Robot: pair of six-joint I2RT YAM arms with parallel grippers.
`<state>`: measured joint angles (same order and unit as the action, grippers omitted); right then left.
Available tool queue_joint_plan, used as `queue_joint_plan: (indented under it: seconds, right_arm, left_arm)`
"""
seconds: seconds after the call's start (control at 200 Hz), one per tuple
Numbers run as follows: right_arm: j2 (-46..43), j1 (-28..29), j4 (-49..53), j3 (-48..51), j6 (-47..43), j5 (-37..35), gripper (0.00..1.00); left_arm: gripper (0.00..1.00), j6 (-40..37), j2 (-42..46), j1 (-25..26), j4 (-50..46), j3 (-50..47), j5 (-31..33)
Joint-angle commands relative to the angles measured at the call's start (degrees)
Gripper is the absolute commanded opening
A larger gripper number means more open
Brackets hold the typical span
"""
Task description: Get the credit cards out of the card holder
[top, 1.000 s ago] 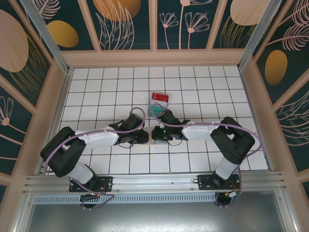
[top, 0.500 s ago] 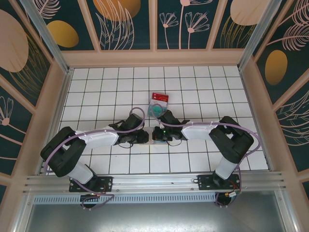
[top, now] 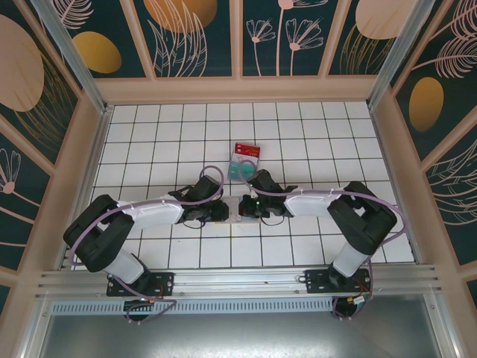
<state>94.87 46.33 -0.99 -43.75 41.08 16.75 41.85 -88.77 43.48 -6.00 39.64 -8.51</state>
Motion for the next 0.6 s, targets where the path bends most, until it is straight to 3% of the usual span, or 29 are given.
queue_joint_plan:
  seconds: [0.0,0.19,0.255,0.33,0.596]
  right_arm:
    - [-2.25,-0.93,1.49,1.37,0.24,-0.40,0.00]
    - [-2.18,-1.11,0.36,1.33,0.02,0.94,0.00]
    - [-1.56,-1.06,-0.53,0.95,0.64,1.33,0.15]
    - [-0.63,-1.06,-1.43,0.36,1.05,1.79,0.21]
    - [1.87,-1.41,-2.32,-0.72,1.58,2.75,0.23]
  left_arm:
    - [0.30,0.63,-2.02,-0.15,-2.53,-0.88,0.73]
    - [0.30,0.52,-2.03,-0.15,-2.53,-0.79,0.45]
    - [0.31,0.50,-2.06,-0.17,-2.53,-0.70,0.41]
    - [0.31,0.48,-1.85,-0.15,-2.53,-0.71,0.32]
    - [0.31,0.50,-1.67,-0.18,-2.61,-0.83,0.20]
